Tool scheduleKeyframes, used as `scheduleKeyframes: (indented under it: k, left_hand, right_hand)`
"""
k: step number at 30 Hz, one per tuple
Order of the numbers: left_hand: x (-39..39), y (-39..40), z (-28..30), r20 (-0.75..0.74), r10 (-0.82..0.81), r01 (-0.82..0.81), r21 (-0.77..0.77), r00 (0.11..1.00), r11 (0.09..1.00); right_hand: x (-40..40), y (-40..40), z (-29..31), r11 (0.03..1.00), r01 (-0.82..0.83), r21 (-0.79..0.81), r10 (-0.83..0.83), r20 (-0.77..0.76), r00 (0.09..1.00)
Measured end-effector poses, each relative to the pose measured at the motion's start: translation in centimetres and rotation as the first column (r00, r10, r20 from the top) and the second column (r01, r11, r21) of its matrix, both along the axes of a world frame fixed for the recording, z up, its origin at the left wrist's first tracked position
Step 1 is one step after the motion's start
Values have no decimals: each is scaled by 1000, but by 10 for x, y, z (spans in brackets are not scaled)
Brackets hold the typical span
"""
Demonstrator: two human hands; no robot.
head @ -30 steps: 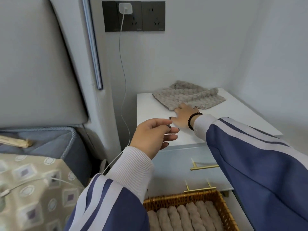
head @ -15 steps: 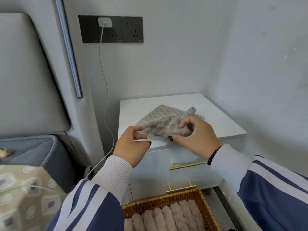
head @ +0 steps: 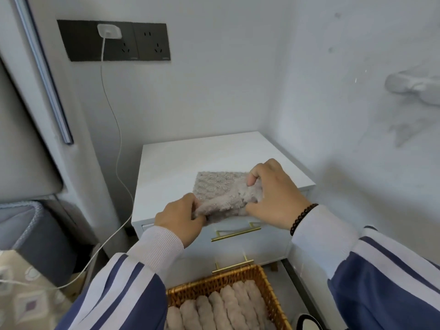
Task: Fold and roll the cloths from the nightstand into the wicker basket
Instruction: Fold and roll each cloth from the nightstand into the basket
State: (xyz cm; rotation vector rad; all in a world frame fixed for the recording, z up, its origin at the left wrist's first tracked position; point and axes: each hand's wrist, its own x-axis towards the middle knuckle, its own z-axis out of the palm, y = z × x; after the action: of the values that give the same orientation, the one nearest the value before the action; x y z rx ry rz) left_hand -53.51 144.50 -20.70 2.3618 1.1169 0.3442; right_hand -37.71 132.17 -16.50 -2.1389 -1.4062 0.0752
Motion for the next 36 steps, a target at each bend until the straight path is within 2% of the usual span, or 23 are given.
scheduleKeyframes:
  k: [3, 7, 11, 14, 16, 18, 20, 23, 24, 26, 28, 30, 32, 34, 36]
  left_hand:
    - [-3, 3, 6, 169, 65, -55, -68, 983, 996]
    - [-5, 8, 18, 418, 116, 6, -280, 901, 960]
    - [-10, 12, 31, 602, 216, 135, -482, 769, 865]
    - [-16, 14, 37, 702, 281, 346, -608, 654, 714]
    - [-19, 13, 40, 753, 277, 480, -612, 597, 629]
    - [-21, 9, 43, 789, 254, 560, -587, 560, 585]
    - [-24, 5, 45, 800, 235, 571, -568, 553, 592]
    - [-27, 6, 44, 755, 237, 422, -564, 611, 710]
    - [-27, 8, 42, 711, 231, 299, -536, 664, 789]
    - [-27, 15, 35, 590, 206, 17, -349, 780, 937]
    - [-27, 22, 28, 504, 188, -104, -190, 843, 976]
    - [-28, 27, 24, 453, 184, -151, -110, 872, 982]
    - [-26, 30, 22, 358, 181, -196, 5, 916, 981]
    - [-24, 33, 22, 259, 218, -250, 100, 941, 963]
    - [-22, 40, 22, 217, 301, -328, 98, 929, 940]
  right_hand:
    - [24, -4, 7, 996, 81, 41, -79, -52, 996]
    - [46, -10, 15, 971, 180, 157, -125, -305, 944]
    - [56, -17, 22, 930, 252, 266, -8, -672, 740]
    - [56, -28, 29, 892, 294, 343, 66, -743, 666]
    - [56, -37, 35, 881, 298, 367, 117, -780, 614]
    - [57, -46, 40, 908, 241, 342, 144, -796, 588]
    - [57, -54, 43, 944, 168, 285, 135, -795, 591]
    - [57, -56, 42, 959, 149, 240, 88, -756, 649]
    - [57, -55, 40, 963, 161, 215, 42, -713, 700]
    - [60, -47, 33, 977, 178, 118, -84, -554, 829]
    - [65, -34, 24, 982, 191, 14, -173, -367, 914]
    - [69, -19, 19, 973, 227, -37, -229, -242, 943]
    - [72, 0, 14, 964, 264, -33, -263, -263, 928]
    - [71, 19, 11, 957, 290, 4, -265, -396, 879]
    - [67, 34, 10, 951, 306, 39, -227, -584, 780]
